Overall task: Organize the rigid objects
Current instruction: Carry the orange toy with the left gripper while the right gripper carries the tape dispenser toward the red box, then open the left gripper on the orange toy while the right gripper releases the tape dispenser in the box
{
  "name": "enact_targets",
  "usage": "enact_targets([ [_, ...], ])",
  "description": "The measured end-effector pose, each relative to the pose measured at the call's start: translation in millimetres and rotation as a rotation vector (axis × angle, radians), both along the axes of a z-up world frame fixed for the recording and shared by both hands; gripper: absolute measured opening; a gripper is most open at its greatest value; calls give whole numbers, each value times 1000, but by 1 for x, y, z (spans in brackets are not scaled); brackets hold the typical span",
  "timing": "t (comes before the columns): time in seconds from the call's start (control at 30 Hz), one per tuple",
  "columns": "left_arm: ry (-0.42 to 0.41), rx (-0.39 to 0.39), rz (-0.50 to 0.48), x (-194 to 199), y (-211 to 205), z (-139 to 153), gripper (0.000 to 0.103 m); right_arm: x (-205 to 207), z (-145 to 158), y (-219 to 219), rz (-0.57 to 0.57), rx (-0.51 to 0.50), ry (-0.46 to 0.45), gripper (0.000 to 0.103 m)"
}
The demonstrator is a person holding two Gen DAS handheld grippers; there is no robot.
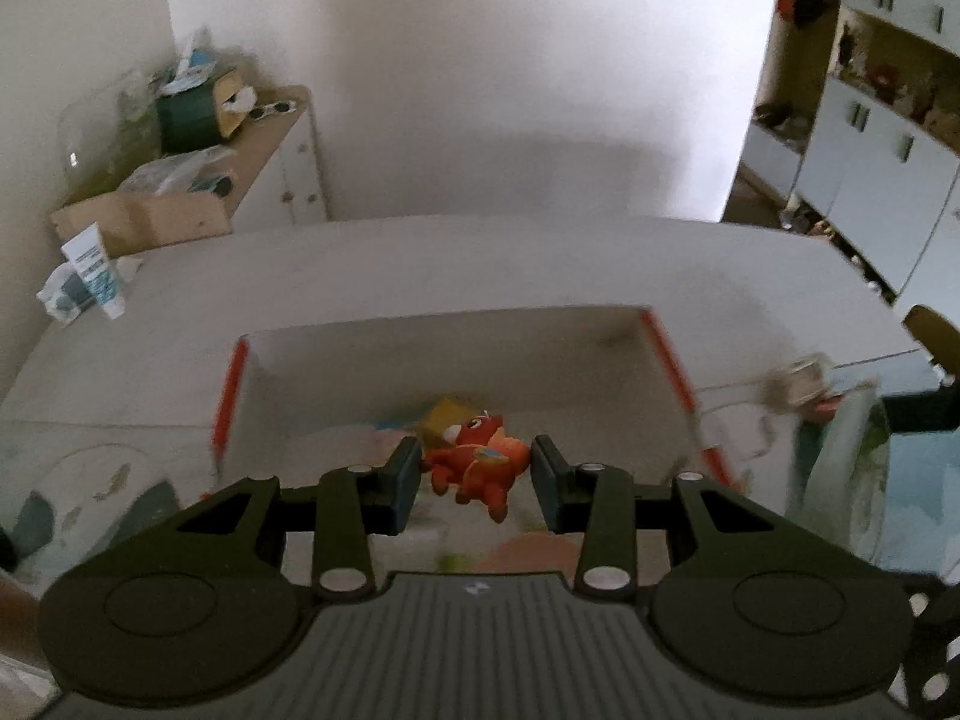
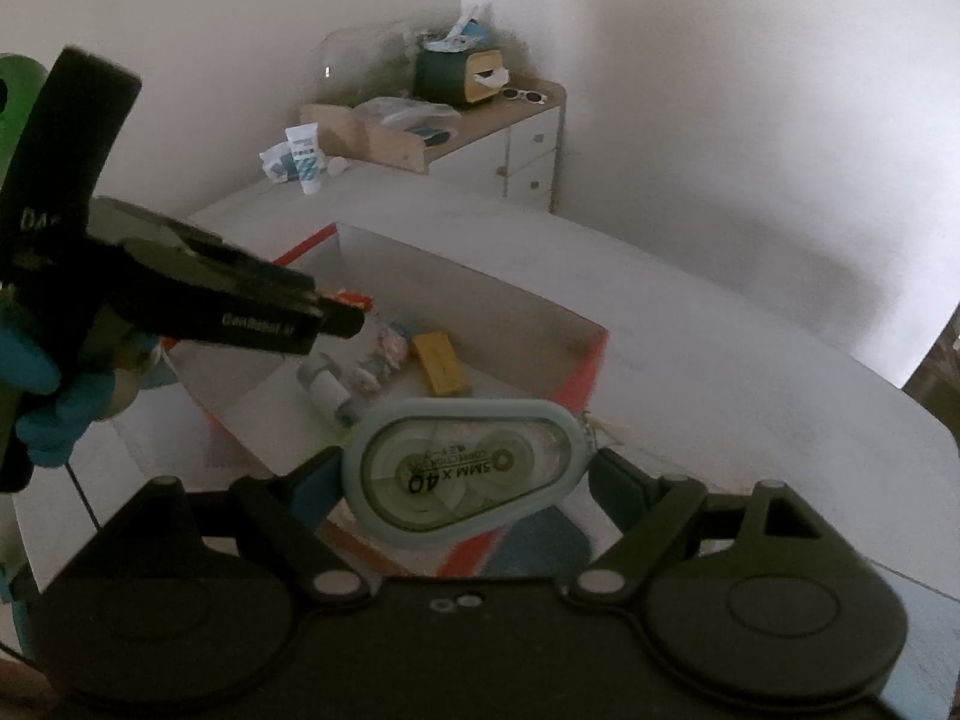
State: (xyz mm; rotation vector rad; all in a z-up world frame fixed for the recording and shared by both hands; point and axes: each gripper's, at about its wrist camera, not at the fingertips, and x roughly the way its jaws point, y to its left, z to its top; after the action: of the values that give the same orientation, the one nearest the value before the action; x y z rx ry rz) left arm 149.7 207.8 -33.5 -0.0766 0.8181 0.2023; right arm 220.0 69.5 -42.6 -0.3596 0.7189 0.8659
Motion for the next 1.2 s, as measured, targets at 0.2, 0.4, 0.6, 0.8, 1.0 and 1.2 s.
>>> enact_targets([
  [0.2,56,-3,39,0,33,-23,39,10,-19,39,20,-53,20,87],
  [0.4,84,-10,48,8,52,-37,39,20,-43,71,36,-105,45,86],
  [0.6,87,9,45,30,61,-45,39,34,-61,95,37,-154,67,86],
  [0.8,138,22,45,53,69,-65,39,45,-80,116,41,-199,92,86],
  [1.0,211,13,28,68,71,-81,39,49,-94,129,56,-270,113,86],
  [1.2,269,14,15,72,70,-90,39,50,-99,133,64,-298,140,86],
])
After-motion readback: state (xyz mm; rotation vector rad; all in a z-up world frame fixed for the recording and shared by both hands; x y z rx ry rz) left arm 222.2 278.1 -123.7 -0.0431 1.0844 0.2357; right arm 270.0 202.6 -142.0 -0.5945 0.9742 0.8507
